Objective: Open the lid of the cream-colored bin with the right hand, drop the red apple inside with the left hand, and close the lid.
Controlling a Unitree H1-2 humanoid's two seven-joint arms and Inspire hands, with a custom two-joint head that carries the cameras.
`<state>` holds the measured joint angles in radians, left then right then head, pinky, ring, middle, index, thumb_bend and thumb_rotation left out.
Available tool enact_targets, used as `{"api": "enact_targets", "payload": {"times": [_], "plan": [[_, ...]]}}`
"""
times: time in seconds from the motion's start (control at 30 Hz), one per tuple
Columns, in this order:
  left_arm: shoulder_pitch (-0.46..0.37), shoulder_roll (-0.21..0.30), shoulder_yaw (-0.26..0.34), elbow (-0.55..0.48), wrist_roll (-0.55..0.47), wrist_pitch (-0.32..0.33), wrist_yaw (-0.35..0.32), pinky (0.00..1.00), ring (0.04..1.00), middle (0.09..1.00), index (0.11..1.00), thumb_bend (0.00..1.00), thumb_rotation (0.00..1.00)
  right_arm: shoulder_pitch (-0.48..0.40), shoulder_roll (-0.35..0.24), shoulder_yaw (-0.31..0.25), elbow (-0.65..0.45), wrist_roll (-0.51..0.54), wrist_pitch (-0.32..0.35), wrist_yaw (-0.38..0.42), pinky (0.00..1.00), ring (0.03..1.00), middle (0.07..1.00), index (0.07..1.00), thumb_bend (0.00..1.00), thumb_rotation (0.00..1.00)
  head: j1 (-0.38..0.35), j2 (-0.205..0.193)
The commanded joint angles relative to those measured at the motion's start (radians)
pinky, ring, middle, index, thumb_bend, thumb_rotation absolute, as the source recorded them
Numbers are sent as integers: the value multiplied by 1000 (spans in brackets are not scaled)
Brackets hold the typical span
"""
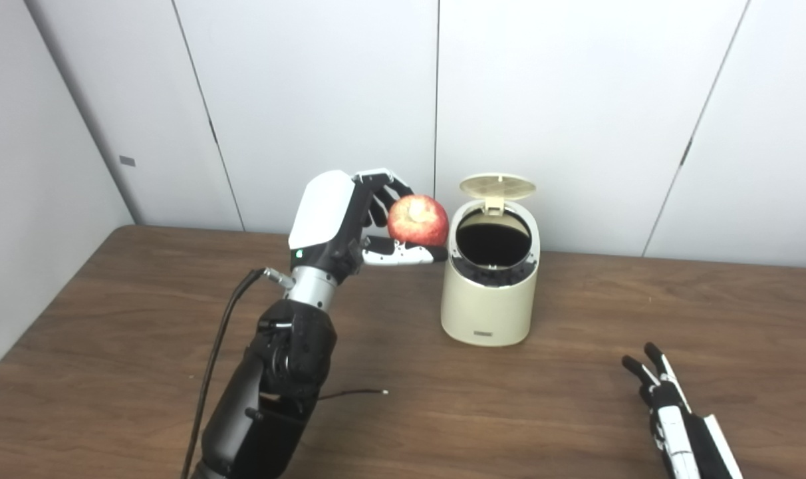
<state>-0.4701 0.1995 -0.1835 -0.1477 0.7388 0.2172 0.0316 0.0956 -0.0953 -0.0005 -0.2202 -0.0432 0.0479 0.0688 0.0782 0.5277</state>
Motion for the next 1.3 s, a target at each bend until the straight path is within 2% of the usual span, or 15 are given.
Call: {"api": "enact_targets", "payload": {"times": [0.0,0.2,0.5,0.7,0.87,1.03,1.13,1.23,1.27], "plan": [[-56,3,5,-19,12,-24,17,391,419,434,501,504,0,-9,6,3,4,6,-10,-3,1000,1000,930,994,605,1000,-2,-4],[-76,-40,6,2,17,1,25,396,428,441,510,504,0,-18,17,5,20,24,-22,0,1000,1000,935,992,606,1000,-17,-14],[-80,-105,3,63,18,-14,88,327,393,435,516,501,0,-28,34,19,11,-4,-27,-20,1000,988,930,982,619,1000,-51,-29],[-81,-116,-4,126,2,-45,112,313,377,440,520,499,0,-38,43,21,18,6,-44,-26,1000,992,942,969,631,1000,-71,-38],[-84,-123,-10,161,1,-40,120,331,372,436,498,500,0,-40,62,17,12,21,-38,-32,1000,1000,955,972,634,1000,-78,-50],[-87,-131,-22,191,17,-36,141,325,381,448,516,501,0,-42,67,11,17,16,-48,-38,1000,1000,963,970,621,1000,-78,-56],[-91,-129,-35,215,36,-31,159,370,406,472,493,504,0,-42,65,8,25,27,-65,-34,1000,1000,965,976,618,1000,-80,-59],[-95,-123,-53,233,58,-30,172,509,490,524,456,500,0,-43,62,8,31,24,-77,-36,1000,1000,964,979,614,1000,-85,-60],[-96,-122,-55,239,58,-35,178,519,501,526,451,499,0,-43,62,8,32,23,-81,-36,1000,1000,964,980,613,1000,-90,-61]]}}
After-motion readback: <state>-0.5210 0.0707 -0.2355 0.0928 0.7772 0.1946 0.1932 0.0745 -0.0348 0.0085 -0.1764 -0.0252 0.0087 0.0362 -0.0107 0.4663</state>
